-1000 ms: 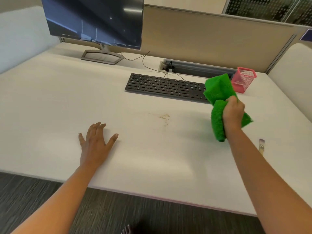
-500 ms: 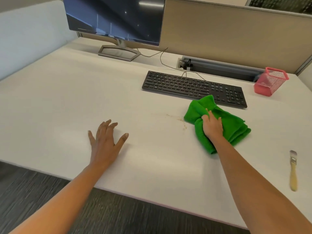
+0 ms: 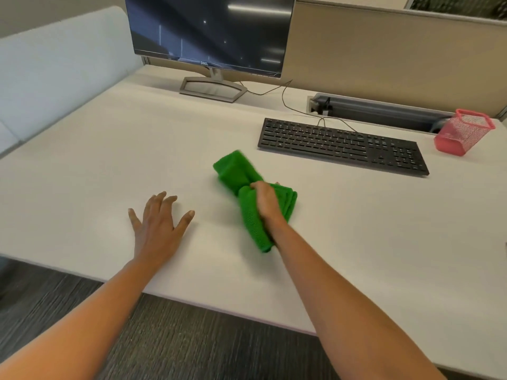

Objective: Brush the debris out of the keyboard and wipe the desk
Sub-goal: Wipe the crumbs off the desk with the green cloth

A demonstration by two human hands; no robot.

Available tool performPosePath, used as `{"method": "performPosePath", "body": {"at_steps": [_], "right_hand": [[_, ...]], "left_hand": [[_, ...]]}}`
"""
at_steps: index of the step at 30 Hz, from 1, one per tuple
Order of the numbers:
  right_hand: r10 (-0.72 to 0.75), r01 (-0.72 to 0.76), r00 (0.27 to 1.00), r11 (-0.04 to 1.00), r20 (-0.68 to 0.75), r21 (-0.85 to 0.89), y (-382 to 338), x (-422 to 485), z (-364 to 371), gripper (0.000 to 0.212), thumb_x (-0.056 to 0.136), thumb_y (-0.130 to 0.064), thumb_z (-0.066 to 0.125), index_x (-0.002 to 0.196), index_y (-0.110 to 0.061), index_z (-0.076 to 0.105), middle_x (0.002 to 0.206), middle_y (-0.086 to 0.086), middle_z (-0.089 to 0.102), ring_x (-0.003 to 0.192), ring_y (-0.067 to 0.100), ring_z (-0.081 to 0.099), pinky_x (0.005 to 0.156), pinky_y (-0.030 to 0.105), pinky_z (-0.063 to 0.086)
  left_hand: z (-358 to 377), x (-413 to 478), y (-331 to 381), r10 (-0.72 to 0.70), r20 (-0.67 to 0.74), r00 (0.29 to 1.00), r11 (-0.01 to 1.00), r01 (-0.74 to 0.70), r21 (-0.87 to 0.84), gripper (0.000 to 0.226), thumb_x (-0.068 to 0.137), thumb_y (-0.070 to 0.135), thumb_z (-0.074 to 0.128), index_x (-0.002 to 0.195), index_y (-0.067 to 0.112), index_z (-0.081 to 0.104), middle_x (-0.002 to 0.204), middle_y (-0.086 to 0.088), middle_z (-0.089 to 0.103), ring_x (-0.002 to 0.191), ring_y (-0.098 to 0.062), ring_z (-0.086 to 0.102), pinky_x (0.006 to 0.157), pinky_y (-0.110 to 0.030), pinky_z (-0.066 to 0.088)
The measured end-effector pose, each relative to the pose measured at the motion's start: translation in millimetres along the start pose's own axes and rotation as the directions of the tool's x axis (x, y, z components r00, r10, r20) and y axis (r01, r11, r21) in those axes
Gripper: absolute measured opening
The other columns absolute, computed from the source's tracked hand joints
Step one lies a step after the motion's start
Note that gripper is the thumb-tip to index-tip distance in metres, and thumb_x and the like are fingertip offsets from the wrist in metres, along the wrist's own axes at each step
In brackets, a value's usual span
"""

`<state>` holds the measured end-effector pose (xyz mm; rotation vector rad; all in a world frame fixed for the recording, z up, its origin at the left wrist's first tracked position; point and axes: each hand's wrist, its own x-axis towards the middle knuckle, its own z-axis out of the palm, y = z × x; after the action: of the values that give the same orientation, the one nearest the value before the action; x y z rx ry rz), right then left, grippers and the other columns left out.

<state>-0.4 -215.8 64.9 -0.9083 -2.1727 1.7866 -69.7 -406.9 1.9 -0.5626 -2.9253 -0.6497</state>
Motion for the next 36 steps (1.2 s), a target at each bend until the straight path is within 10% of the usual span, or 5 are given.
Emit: {"method": "performPosePath", "body": {"at_steps": [8, 13, 19, 26, 36], "right_hand": [[-0.221, 0.142, 0.892, 0.965, -0.395, -0.22, -43.3, 13.7, -128.2, 0.035, 0.095, -0.01, 0.038, 0.109, 0.017, 0.056, 0.114, 0.036, 0.054, 0.064, 0.012, 0.045, 0.052, 0.016, 0.037], [-0.147, -0.027, 0.948, 0.847, -0.283, -0.531, -5.7, 40.7, -150.7, 0.035, 0.082, -0.032, 0.031, 0.085, -0.004, 0.052, 0.095, 0.02, 0.055, 0.085, 0.023, 0.043, 0.071, 0.029, 0.026], [-0.023, -0.019, 0.998, 0.708, -0.05, -0.706, 26.4, 83.2, -126.2, 0.068, 0.084, -0.046, 0.06, 0.142, -0.022, 0.034, 0.146, 0.009, 0.039, 0.13, 0.03, 0.039, 0.109, 0.045, 0.03], [-0.113, 0.09, 0.993, 0.623, 0.025, -0.777, 21.7, 119.5, -84.1, 0.085, 0.078, -0.058, 0.061, 0.147, -0.028, 0.022, 0.151, 0.007, 0.03, 0.14, 0.025, 0.025, 0.113, 0.045, 0.016], [-0.242, 0.315, 0.949, 0.77, 0.203, -0.555, -0.5, 123.0, 2.3, 0.043, 0.089, -0.036, 0.057, 0.131, -0.029, 0.053, 0.132, 0.002, 0.056, 0.123, 0.023, 0.048, 0.108, 0.036, 0.032]], "left_hand": [[-1.7, 15.9, -11.8, 0.001, 0.005, 1.0, 1.0, -0.001, -0.028, 0.054, 0.094, 0.048, 0.043, 0.136, 0.013, 0.044, 0.151, -0.004, 0.031, 0.144, -0.018, 0.018, 0.113, -0.053, -0.003], [2.3, 14.6, -13.1, 0.017, 0.01, 1.0, 1.0, -0.017, -0.013, 0.056, 0.094, 0.05, 0.041, 0.137, 0.015, 0.042, 0.152, -0.002, 0.03, 0.144, -0.016, 0.016, 0.114, -0.05, -0.007], [2.9, 15.2, -13.4, 0.001, -0.008, 1.0, 1.0, -0.001, 0.0, 0.056, 0.093, 0.052, 0.039, 0.136, 0.015, 0.042, 0.152, -0.001, 0.03, 0.144, -0.016, 0.015, 0.113, -0.049, -0.01], [4.0, 15.0, -13.7, -0.01, -0.042, 0.999, 1.0, 0.008, -0.026, 0.076, 0.083, 0.068, 0.023, 0.134, 0.016, 0.044, 0.15, 0.0, 0.033, 0.144, -0.016, 0.017, 0.113, -0.049, -0.011], [3.6, 14.2, -13.3, -0.017, -0.081, 0.997, 0.997, 0.012, -0.07, 0.084, 0.077, 0.071, 0.015, 0.133, 0.016, 0.045, 0.148, 0.001, 0.036, 0.143, -0.014, 0.02, 0.114, -0.047, -0.01]]}}
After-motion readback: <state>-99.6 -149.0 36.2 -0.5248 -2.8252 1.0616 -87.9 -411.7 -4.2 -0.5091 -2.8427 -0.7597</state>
